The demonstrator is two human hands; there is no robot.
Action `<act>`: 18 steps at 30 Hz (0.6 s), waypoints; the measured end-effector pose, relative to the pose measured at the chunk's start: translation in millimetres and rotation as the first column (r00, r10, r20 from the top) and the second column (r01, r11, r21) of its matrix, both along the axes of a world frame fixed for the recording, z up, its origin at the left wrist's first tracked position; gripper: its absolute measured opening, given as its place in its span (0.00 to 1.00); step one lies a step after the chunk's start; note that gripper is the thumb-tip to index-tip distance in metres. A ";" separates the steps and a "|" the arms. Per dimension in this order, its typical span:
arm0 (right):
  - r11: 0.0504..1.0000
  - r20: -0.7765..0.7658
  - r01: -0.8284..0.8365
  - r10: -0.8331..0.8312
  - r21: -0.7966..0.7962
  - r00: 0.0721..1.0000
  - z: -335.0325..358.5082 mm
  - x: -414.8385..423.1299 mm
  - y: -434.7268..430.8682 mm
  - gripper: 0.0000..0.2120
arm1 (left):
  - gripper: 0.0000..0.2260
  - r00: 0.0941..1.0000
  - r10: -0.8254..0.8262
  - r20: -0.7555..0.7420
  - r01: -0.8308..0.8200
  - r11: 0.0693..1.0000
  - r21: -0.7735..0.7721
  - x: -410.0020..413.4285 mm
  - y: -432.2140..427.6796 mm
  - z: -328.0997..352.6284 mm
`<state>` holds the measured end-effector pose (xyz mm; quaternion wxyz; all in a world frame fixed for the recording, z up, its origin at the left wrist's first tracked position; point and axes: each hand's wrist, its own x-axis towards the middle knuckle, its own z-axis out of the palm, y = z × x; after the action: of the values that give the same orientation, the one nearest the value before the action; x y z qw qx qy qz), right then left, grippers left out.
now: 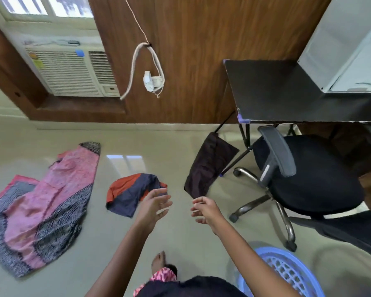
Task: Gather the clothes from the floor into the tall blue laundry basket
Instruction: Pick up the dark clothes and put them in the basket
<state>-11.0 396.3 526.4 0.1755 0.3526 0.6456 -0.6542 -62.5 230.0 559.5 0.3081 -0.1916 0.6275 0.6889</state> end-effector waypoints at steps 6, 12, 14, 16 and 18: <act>0.986 0.060 0.162 -0.164 0.024 0.985 -12.1 -76.3 12.2 0.07 | 0.11 0.991 -0.117 0.071 0.117 0.993 0.003 -103.1 9.5 -24.2; 0.947 0.140 0.322 -0.321 0.020 0.937 -48.2 -151.9 54.7 0.10 | 0.10 0.956 -0.226 0.187 0.231 0.973 -0.008 -199.5 50.9 -61.9; 0.941 0.189 0.333 -0.339 0.064 0.921 -76.2 -188.1 76.7 0.10 | 0.10 0.953 -0.226 0.201 0.241 0.969 -0.054 -238.8 69.0 -88.9; 0.950 0.264 0.294 -0.313 0.109 0.912 -100.0 -217.8 91.6 0.10 | 0.11 0.948 -0.232 0.217 0.257 0.961 -0.099 -270.1 81.0 -106.5; 0.961 0.334 0.237 -0.272 0.144 0.902 -137.1 -254.8 104.2 0.10 | 0.10 0.936 -0.252 0.245 0.288 0.950 -0.124 -305.4 95.4 -138.1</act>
<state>-265.8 500.5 389.2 0.1829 0.5531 0.5842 -0.5651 -367.9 325.4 421.4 0.4531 -0.2043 0.6615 0.5617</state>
